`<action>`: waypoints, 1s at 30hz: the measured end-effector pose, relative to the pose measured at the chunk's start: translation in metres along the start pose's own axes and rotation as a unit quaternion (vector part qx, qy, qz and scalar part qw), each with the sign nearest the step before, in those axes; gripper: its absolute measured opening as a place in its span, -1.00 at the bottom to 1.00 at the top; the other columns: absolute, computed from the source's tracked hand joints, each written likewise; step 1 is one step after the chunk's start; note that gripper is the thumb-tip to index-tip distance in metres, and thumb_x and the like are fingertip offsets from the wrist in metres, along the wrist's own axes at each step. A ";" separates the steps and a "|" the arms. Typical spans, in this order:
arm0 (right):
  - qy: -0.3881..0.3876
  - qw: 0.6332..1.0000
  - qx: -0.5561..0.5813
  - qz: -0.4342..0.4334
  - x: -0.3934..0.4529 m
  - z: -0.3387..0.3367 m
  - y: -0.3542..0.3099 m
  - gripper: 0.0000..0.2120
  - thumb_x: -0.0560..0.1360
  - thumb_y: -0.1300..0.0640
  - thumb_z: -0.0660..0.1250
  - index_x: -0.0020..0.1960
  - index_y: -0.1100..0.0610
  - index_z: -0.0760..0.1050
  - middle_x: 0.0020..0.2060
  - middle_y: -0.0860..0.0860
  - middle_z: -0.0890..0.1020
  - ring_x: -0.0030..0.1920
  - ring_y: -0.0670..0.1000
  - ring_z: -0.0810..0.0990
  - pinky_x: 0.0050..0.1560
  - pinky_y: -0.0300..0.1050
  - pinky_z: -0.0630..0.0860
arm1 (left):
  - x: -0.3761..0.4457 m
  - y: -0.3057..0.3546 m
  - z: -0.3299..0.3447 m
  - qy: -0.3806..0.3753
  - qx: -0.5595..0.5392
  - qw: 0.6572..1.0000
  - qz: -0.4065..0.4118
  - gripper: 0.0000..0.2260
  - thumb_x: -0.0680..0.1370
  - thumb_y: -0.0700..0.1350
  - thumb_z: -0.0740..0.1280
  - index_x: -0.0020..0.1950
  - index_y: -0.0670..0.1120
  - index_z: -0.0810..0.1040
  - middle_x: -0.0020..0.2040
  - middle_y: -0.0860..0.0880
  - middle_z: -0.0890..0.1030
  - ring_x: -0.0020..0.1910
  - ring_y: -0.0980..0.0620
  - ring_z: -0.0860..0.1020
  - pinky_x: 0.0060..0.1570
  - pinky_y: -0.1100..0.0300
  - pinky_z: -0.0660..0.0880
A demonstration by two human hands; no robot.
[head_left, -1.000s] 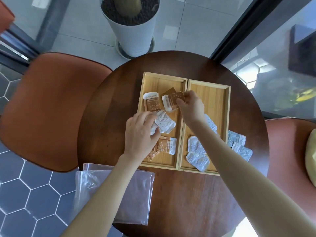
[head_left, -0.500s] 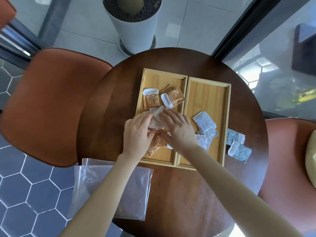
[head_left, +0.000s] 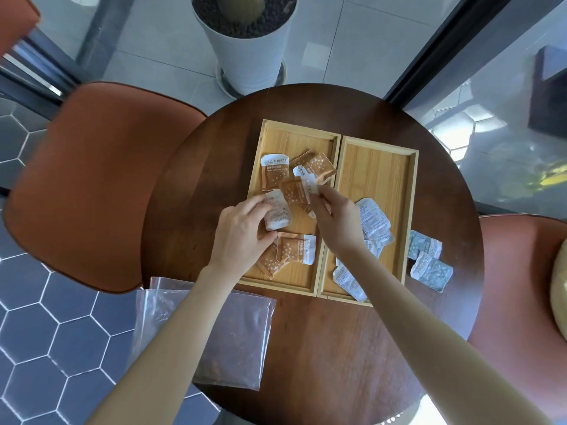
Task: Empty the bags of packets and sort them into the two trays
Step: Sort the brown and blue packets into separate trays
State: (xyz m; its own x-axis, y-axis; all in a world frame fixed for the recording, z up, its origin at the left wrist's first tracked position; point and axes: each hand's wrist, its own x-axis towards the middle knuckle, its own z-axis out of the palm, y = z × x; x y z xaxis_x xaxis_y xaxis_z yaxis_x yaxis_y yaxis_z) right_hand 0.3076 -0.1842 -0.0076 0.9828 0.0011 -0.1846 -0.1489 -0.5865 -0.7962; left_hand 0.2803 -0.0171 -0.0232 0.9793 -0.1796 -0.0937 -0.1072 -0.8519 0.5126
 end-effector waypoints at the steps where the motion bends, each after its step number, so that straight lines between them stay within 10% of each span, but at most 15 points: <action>1: -0.006 0.999 0.022 0.026 0.001 0.000 0.000 -0.84 0.56 0.20 0.20 0.03 0.23 0.52 -0.30 0.18 0.63 -0.38 0.06 0.51 -0.39 -0.11 0.40 | 0.000 0.000 0.000 0.007 0.000 1.000 0.001 -0.62 0.37 -0.14 0.48 0.16 -0.19 0.54 0.19 -0.15 0.58 0.10 -0.12 0.57 0.12 -0.05 0.45; 7: -0.022 0.988 0.076 0.133 0.004 0.003 0.003 -0.84 0.54 0.11 0.25 0.01 0.20 0.46 -0.37 -0.09 0.53 -0.46 -0.23 0.45 -0.48 -0.45 0.31 | 0.001 0.003 -0.006 0.058 -0.047 0.997 0.009 -0.78 0.45 -0.22 0.39 0.09 -0.22 0.58 0.01 -0.17 0.67 -0.03 -0.12 0.64 0.04 0.09 0.48; 13: -0.015 0.995 -0.025 0.099 0.000 0.003 -0.003 -0.83 0.51 0.16 0.29 -0.01 0.23 0.58 -0.21 0.14 0.69 -0.20 0.15 0.64 -0.17 0.09 0.61 | -0.007 0.002 -0.008 0.077 -0.121 0.987 -0.073 -0.72 0.53 -0.12 0.28 0.20 -0.22 0.51 0.03 -0.18 0.67 -0.01 -0.07 0.65 -0.21 0.33 0.52; 22: -0.015 0.968 -0.251 -0.009 -0.014 0.007 -0.003 -0.72 0.53 0.05 0.24 0.13 0.21 0.49 0.06 0.12 0.58 0.10 0.15 0.46 -0.01 0.01 0.46 | -0.001 0.010 0.000 0.079 0.046 0.993 -0.075 -0.62 0.46 -0.06 0.38 0.25 -0.12 0.47 0.27 -0.19 0.46 0.12 -0.15 0.49 0.00 0.00 0.52; 30: -0.084 0.938 -0.330 -0.071 0.007 0.002 0.010 -0.50 0.59 0.08 0.06 0.49 0.11 0.04 0.51 0.06 0.12 0.50 0.07 0.06 0.46 0.11 0.02 | -0.004 0.015 0.016 -0.091 0.133 0.986 0.046 -0.51 0.58 0.11 -0.07 0.46 -0.06 0.16 0.49 -0.08 0.23 0.49 -0.04 0.11 0.45 -0.06 0.07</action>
State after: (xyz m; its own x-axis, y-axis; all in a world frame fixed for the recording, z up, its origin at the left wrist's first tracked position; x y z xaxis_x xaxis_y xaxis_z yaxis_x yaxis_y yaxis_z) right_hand 0.3127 -0.1887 -0.0179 0.9485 0.2110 -0.2361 0.1356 -0.9445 -0.2991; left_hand 0.2726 -0.0372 -0.0282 0.9189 -0.3264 -0.2216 -0.2589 -0.9227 0.2855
